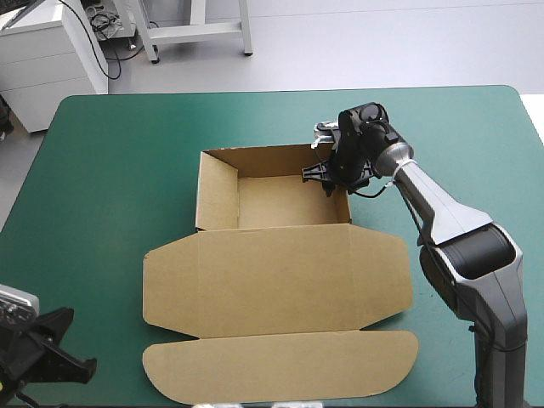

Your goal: Fold the box

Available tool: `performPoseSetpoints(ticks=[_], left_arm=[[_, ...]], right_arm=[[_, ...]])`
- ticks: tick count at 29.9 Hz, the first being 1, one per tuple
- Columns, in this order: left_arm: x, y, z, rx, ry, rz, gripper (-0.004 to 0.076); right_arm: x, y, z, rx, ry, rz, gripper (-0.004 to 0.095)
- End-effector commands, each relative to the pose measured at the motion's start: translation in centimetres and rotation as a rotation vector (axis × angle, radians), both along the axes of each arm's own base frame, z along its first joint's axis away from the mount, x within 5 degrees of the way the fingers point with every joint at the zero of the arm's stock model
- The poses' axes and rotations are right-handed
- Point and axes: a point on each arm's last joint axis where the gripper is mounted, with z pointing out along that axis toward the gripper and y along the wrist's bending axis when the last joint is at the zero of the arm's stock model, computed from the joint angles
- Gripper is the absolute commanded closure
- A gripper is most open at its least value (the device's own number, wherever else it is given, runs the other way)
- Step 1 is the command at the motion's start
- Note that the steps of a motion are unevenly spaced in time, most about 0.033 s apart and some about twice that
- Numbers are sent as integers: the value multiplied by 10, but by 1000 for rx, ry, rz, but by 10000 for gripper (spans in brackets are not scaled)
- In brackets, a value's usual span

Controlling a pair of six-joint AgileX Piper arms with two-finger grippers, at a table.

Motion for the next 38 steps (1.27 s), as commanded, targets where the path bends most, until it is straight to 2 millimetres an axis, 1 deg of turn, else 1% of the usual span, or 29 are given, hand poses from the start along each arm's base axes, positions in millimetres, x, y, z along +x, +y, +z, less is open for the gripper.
performPoseSetpoints(ticks=[1,3,4,6,8,10,20,25,28,31,33,36,38], left_arm=[[-4,1,-31,10,37,-5,731],[-6,1,-52,13,57,-8,731],[-8,1,-61,8,63,-12,731],[-12,0,-73,-16,69,-27,731],[-15,-1,-83,-37,76,-40,731],[-17,-2,-91,-47,83,-47,731],[-17,-1,-91,-42,79,-44,731],[-17,-1,-91,-42,79,-44,731],[-17,-1,-91,-42,79,-44,731],[-17,-1,-91,-42,79,-44,731],[-17,-1,-91,-43,77,-44,731],[-17,-1,-91,-43,77,-44,731],[-17,-1,-91,-43,77,-44,731]], right_arm=[[-7,-6,32,23,-64,7,523],[-7,-6,32,21,-65,14,601],[-7,-6,32,18,-66,24,657],[-7,-6,32,15,-68,34,768],[-7,-6,32,15,-68,34,849],[-7,-6,32,15,-68,34,907],[-7,-6,32,25,-62,5,917],[-8,-12,39,35,-73,-8,917],[-7,-24,46,45,-88,-35,916],[-6,-42,59,46,-120,-66,915],[-5,-59,67,40,-144,-89,915],[-3,-91,79,38,-172,-151,914],[-3,-115,87,30,-194,-186,914]])
